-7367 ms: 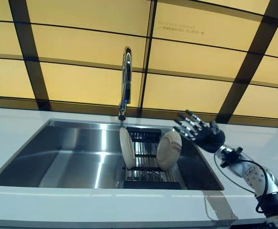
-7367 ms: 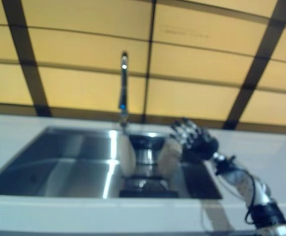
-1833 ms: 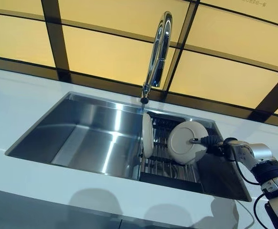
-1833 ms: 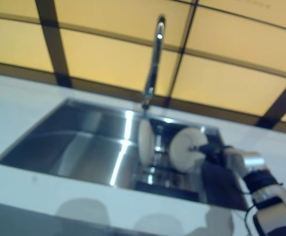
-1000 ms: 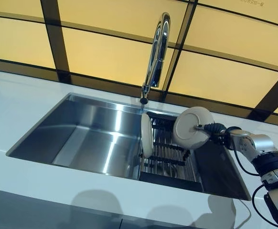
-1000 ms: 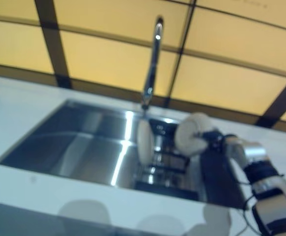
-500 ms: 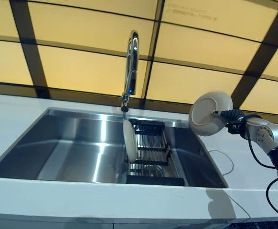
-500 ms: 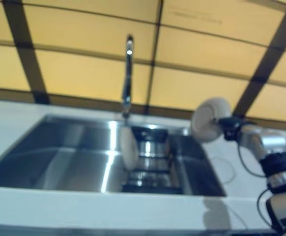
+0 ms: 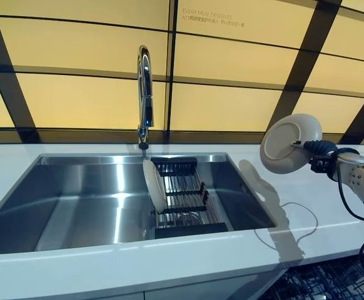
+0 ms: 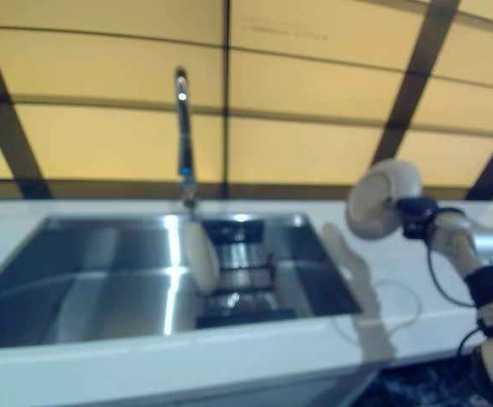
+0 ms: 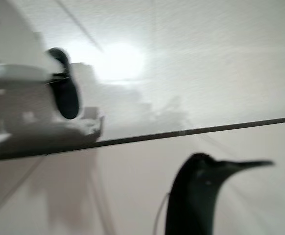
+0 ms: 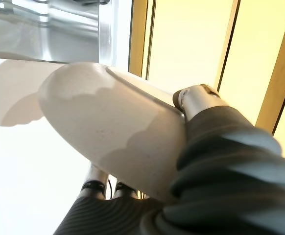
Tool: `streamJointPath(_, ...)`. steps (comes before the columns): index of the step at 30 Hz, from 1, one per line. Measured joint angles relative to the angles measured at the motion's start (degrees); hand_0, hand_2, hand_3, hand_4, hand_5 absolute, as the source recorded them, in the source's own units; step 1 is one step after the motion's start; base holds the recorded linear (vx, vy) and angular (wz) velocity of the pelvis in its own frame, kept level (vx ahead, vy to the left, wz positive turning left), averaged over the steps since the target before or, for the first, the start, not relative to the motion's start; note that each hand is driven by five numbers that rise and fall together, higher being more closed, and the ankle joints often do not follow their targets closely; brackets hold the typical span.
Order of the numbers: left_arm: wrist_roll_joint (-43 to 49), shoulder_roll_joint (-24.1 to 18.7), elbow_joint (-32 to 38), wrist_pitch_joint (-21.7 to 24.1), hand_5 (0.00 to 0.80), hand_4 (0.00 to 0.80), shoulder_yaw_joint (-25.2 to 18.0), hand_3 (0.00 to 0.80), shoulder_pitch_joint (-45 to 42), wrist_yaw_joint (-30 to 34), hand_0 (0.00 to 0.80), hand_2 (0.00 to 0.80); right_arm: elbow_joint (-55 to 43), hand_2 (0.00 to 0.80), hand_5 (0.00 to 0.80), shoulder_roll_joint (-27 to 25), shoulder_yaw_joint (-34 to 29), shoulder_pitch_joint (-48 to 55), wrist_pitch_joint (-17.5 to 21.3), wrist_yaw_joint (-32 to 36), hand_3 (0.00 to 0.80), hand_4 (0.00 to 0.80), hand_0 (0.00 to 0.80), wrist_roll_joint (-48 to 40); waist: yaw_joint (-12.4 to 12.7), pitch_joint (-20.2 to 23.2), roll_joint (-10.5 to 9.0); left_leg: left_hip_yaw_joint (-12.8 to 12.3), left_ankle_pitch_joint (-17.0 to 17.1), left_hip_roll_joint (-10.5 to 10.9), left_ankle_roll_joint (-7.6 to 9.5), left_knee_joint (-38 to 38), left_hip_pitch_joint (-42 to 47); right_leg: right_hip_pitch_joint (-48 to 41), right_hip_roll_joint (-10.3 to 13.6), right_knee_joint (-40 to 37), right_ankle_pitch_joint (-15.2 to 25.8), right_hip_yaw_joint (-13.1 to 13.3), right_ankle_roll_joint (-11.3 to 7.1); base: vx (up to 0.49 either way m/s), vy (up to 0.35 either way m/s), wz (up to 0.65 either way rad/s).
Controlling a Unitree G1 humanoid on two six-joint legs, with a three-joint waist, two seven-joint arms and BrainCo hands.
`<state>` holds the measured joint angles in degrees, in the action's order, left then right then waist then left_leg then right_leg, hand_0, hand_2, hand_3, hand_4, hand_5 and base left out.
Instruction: Take plates into dishwasher
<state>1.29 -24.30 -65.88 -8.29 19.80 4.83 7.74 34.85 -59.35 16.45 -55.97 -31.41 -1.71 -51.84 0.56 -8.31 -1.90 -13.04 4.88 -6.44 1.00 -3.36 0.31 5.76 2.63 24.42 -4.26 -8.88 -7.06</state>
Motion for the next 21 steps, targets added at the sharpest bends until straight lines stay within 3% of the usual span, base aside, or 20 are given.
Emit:
streamJointPath(2,-0.05,-1.42,-0.62,-0.07,0.0,0.0,-0.26,0.0,-0.11,-0.15,0.0,0.0,0.0,0.8,0.8,-0.58,0.0,-0.4,1.34,0.28,0.8,0.8,0.8,-0.73,2.43,0.95,-1.94,-1.12,-0.17,-0.2,-1.44,3.14,-3.37,-2.14,2.38,0.47,-4.57,0.62,-1.26,-0.431,-0.323,-0.29)
streamJointPath(4,-0.05,-2.98,-0.84,-0.03,0.0,0.0,-0.32,0.0,0.48,-0.3,0.0,0.0,0.56,0.8,0.8,-0.59,0.32,-1.61,2.39,0.34,0.8,0.8,0.8,-1.31,4.14,0.67,-4.28,-1.34,-0.47,0.0,-2.6,6.31,-5.99,-5.87,2.97,-7.58,-6.34,-0.22,-0.63,-0.338,-0.252,-0.23)
streamJointPath(5,-0.08,-3.36,-1.03,-0.05,0.0,0.0,-0.35,0.0,1.13,-0.5,0.0,0.0,1.71,0.8,0.8,-0.6,1.46,-2.88,3.13,0.43,0.8,0.8,0.8,-2.13,5.24,0.21,-5.12,-1.28,-0.56,-0.29,-2.79,8.38,-7.43,-7.88,1.98,-12.42,-6.66,-0.8,1.07,-0.151,-0.111,-0.17)
streamJointPath(6,-0.11,-3.22,-1.26,0.08,0.0,0.0,-0.33,0.0,2.07,-0.61,0.0,0.0,3.59,0.8,0.8,-0.58,2.65,-3.98,3.56,0.42,0.8,0.8,0.8,-2.97,6.22,0.05,-5.37,-0.69,-1.06,-1.65,-3.15,11.68,-10.21,-9.99,0.29,-18.32,-4.99,-1.0,4.36,-0.163,-0.096,-0.06)
streamJointPath(7,-0.29,-2.65,-1.14,0.17,0.0,0.0,-0.22,0.0,2.28,-0.65,0.0,0.0,4.29,0.8,0.8,-0.67,2.72,-3.98,3.63,0.19,0.8,0.8,0.8,-3.08,6.41,-0.08,-5.53,1.01,-1.22,-0.83,-3.08,11.79,-10.97,-10.44,-0.82,-20.01,-4.09,-1.02,6.12,-0.265,-0.135,0.01)
streamJointPath(8,-0.37,-2.53,-1.2,0.16,0.0,0.0,-0.25,0.0,2.28,-0.63,0.0,0.0,4.37,0.8,0.8,-0.68,2.67,-3.91,3.71,0.02,0.8,0.8,0.8,-3.14,6.33,0.05,-5.09,1.44,-1.31,-0.02,-3.6,11.01,-10.88,-10.39,-1.31,-20.15,-4.0,-1.0,6.32,-0.252,-0.104,0.05)
streamJointPath(9,-0.37,-2.63,-1.28,0.15,0.0,0.0,-0.25,0.0,2.32,-0.68,0.0,0.0,4.62,0.8,0.8,-0.62,2.81,-3.91,3.74,-0.02,0.8,0.8,0.8,-3.3,6.07,-0.19,-5.68,2.31,-0.66,0.28,-3.04,10.6,-10.89,-10.01,-1.83,-20.09,-3.8,-1.13,6.63,-0.256,-0.069,0.04)
streamJointPath(12,-0.35,-2.06,-1.36,0.47,0.0,0.0,0.39,0.0,2.33,-0.62,0.0,0.0,4.85,0.8,0.8,-0.62,2.78,-3.93,4.0,-0.09,0.8,0.8,0.8,-3.3,5.09,-0.56,-6.53,2.75,0.38,0.26,-3.29,9.59,-10.64,-10.14,-2.19,-20.21,-3.52,-1.56,6.9,-0.145,-0.012,0.08)
streamJointPath(21,-0.4,-0.67,-0.76,1.59,0.0,0.0,1.46,0.0,4.39,-1.49,0.0,0.0,6.47,0.8,0.8,-0.58,2.74,-4.14,4.28,1.15,0.8,0.8,0.8,-3.42,4.94,-0.73,-6.31,2.24,2.32,2.64,-1.39,5.49,-8.69,-10.53,-0.04,-20.92,-2.54,-1.8,5.12,-0.175,-0.009,0.03)
